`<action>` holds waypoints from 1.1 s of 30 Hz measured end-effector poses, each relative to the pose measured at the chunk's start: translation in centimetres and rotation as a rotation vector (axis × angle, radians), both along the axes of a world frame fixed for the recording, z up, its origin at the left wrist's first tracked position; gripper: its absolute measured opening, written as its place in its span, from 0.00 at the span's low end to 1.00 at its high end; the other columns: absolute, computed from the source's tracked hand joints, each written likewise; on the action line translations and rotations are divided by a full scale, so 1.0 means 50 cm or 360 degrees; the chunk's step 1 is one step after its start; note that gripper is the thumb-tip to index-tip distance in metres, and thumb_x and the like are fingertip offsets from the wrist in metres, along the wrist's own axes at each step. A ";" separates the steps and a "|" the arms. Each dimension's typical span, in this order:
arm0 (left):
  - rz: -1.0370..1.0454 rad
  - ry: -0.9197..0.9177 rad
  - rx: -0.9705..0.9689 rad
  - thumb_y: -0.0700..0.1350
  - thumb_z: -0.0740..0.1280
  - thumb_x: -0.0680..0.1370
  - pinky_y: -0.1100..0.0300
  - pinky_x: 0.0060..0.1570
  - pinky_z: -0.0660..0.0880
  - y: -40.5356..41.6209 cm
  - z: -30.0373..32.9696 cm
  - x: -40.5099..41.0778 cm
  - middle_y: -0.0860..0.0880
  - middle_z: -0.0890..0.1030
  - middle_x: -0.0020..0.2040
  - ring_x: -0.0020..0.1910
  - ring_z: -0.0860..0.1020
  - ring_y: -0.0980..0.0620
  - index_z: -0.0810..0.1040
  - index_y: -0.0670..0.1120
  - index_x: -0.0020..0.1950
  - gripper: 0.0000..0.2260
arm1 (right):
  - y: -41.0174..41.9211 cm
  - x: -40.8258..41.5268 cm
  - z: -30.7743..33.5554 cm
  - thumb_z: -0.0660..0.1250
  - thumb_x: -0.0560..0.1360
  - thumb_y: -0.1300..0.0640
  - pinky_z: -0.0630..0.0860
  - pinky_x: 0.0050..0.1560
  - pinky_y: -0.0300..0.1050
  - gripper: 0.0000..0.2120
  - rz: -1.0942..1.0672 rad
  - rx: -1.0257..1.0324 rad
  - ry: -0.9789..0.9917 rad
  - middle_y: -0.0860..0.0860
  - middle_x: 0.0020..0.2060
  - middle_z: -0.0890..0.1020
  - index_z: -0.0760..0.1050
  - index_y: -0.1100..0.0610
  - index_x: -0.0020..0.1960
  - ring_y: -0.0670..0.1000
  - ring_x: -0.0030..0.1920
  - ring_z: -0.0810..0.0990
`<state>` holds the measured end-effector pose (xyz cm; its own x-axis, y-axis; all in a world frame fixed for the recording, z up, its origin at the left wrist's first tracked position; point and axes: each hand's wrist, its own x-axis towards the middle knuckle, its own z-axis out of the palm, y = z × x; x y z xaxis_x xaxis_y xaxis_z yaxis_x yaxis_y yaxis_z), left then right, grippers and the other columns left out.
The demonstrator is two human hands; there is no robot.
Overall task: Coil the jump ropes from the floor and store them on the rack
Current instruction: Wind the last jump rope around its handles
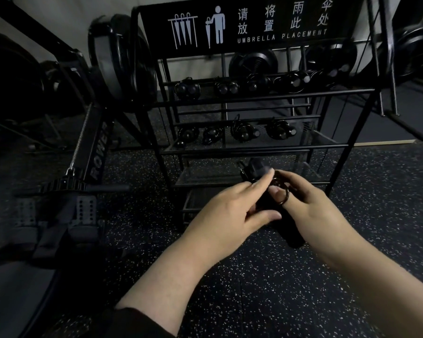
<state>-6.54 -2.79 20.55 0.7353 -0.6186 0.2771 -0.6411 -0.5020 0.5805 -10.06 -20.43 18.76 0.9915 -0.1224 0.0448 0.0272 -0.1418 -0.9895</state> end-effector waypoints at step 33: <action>0.0649 0.0576 -0.1151 0.44 0.73 0.78 0.64 0.56 0.78 0.007 0.014 0.032 0.54 0.84 0.41 0.45 0.81 0.61 0.85 0.48 0.61 0.12 | 0.040 -0.021 0.039 0.65 0.81 0.52 0.78 0.43 0.50 0.09 -0.0135 0.0759 0.0179 0.51 0.49 0.88 0.81 0.41 0.55 0.52 0.43 0.85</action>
